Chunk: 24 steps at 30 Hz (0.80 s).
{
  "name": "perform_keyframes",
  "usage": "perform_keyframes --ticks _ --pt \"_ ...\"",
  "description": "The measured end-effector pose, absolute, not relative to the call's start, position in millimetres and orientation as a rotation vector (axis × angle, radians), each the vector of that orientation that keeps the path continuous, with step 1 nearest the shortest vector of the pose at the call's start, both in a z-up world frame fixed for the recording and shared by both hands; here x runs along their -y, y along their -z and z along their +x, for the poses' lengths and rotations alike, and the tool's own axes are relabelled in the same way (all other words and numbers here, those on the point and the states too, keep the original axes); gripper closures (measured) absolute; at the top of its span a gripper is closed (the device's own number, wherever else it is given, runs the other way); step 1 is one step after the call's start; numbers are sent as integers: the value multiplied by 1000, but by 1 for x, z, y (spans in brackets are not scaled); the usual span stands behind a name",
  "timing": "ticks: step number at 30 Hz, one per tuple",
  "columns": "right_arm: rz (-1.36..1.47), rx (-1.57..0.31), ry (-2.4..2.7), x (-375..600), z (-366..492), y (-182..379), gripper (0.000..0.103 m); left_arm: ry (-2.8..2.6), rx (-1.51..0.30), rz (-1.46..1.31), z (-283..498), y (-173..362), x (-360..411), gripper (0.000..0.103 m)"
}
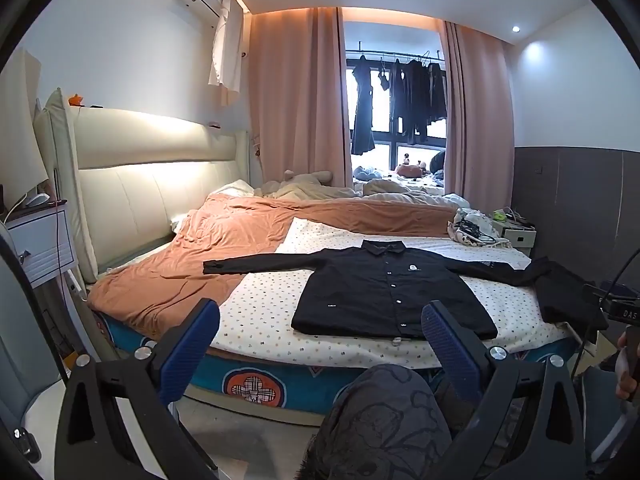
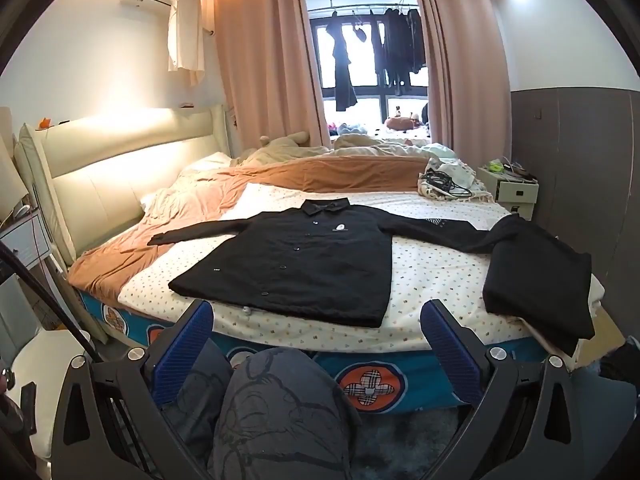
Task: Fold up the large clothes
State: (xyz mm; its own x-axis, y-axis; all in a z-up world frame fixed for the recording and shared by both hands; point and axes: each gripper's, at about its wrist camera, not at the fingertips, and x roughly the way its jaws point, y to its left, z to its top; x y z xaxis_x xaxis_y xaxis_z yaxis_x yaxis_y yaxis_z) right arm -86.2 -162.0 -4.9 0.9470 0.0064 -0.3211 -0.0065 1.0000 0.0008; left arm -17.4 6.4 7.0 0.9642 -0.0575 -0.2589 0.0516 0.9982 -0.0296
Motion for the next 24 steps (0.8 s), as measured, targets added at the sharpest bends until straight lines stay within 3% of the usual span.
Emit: perform_keyframes --ticks 24 --pt "16 -316 -4 165 -86 6 0 82 -250 -35 -22 -9 2 0"
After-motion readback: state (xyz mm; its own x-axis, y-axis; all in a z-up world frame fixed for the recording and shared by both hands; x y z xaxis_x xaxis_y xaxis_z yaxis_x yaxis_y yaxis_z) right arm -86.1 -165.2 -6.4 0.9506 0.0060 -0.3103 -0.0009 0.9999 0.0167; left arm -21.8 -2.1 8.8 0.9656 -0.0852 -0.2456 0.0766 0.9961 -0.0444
